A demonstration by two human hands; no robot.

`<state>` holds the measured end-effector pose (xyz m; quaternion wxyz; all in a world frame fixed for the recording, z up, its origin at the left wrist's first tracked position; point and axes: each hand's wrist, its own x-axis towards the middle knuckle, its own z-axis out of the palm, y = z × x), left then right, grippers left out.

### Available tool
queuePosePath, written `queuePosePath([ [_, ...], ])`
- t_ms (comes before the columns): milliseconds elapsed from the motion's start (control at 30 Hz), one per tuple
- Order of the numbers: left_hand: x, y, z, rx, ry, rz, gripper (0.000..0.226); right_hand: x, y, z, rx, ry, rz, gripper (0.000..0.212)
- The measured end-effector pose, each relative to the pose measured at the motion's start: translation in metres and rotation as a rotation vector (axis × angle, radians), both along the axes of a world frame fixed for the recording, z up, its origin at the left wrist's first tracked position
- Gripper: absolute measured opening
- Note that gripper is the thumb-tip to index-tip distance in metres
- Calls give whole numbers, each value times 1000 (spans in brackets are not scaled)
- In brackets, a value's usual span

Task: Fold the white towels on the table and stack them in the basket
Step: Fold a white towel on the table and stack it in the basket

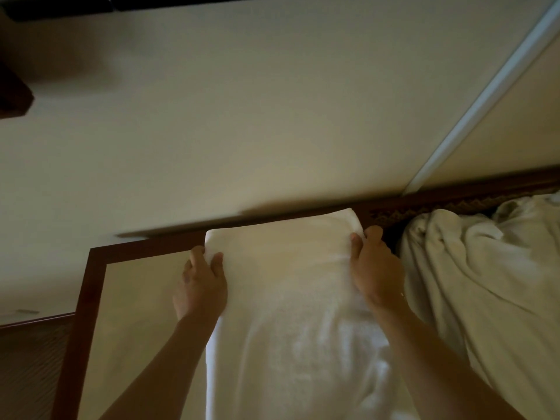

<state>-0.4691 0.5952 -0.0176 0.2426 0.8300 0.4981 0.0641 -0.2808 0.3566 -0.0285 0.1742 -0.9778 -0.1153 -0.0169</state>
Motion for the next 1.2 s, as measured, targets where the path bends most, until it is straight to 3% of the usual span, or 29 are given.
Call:
queuePosePath([
  [233,-7,6,-6,69,-34,-44,37,0,-4,-2,-4,-9,-5,25],
  [333,-4,1,-5,149,-66,-16,43,-2,6,8,-91,-169,6,38],
  [433,15,-19,-5,274,-24,-323,51,-19,41,15,-102,-74,300,58],
  [533,24,-35,-17,192,141,-592,68,-38,60,0,-210,60,567,69],
  [667,8,-3,-28,223,248,-526,74,-9,31,-9,-304,153,480,67],
  [867,-4,20,-21,140,370,-265,70,16,12,1,-252,293,41,65],
  [900,-2,12,-17,162,366,-235,69,3,16,4,-253,242,44,66],
  [967,2,-17,-8,187,272,-266,68,-37,28,6,-250,131,262,68],
  [1067,-2,-65,-17,167,175,-555,67,-83,39,-3,-286,164,605,69],
  [1200,-18,-53,-28,181,239,-564,69,-49,13,-6,-272,176,464,65],
])
